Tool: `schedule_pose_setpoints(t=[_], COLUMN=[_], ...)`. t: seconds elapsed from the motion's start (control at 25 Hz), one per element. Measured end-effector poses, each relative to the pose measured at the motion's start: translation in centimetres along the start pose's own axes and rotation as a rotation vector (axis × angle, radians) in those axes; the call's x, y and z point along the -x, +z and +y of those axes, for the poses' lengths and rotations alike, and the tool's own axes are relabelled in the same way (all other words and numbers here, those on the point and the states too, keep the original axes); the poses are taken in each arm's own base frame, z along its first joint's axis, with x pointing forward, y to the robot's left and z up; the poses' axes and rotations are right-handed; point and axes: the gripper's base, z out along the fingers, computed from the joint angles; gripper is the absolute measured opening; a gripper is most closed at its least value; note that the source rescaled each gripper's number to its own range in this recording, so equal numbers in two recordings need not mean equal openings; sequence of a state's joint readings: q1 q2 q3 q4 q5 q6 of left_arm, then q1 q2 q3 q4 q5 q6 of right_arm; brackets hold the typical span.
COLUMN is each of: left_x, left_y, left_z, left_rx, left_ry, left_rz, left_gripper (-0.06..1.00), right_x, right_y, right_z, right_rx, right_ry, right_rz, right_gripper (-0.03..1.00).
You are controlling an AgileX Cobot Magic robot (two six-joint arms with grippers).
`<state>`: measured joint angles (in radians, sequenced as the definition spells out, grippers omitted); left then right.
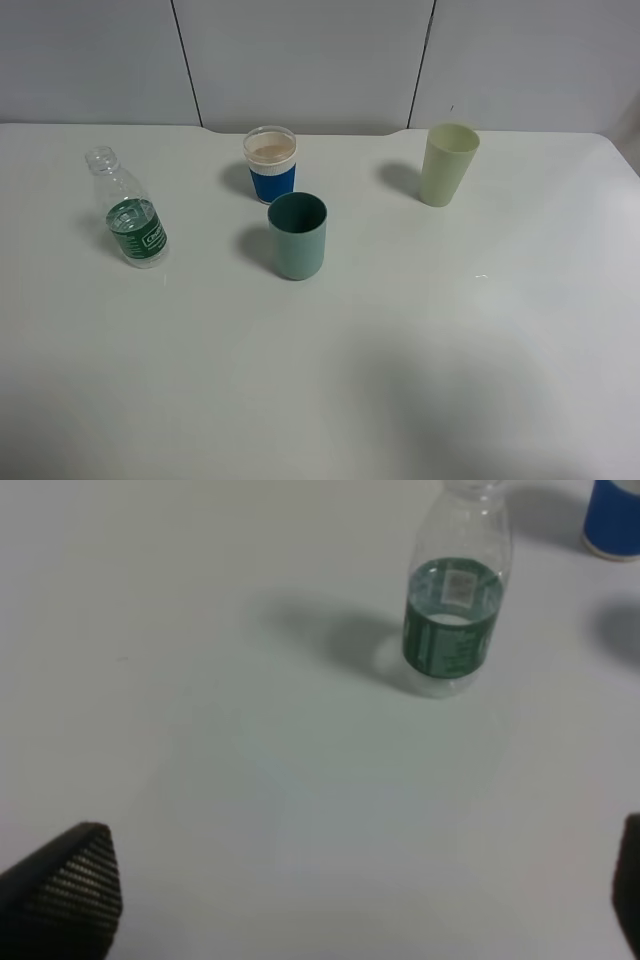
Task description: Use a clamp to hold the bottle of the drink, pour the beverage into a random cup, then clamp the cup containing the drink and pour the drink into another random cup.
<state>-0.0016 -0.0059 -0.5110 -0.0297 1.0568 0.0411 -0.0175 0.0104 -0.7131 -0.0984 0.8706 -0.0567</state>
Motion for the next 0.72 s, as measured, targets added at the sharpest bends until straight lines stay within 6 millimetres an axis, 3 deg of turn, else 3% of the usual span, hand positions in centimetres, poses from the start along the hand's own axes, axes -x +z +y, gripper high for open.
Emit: schedule_pose_setpoints(t=[0.04, 0.12, 0.44, 0.72], left_x=[0.0, 0.0, 0.0, 0.0], left_y=[0.0, 0.0, 0.0, 0.0], left_z=[0.0, 0.0, 0.0, 0.0], left_rx=[0.0, 0.0, 0.0, 0.0], left_ry=[0.0, 0.0, 0.0, 0.0], left_rz=[0.0, 0.0, 0.0, 0.0], left_gripper=[1.0, 1.0, 1.0, 1.0], right_x=[0.0, -2.2, -6.7, -7.1], right_y=[0.0, 0.5, 2.9, 3.0], right_z=[0.0, 0.2, 1.3, 1.3], right_rx=[0.0, 0.01, 0.07, 0.055], right_ry=[0.0, -0.002, 0.017, 0.035], right_rz=[0.0, 0.149, 0.372, 0.39], right_gripper=[1.0, 1.0, 1.0, 1.0])
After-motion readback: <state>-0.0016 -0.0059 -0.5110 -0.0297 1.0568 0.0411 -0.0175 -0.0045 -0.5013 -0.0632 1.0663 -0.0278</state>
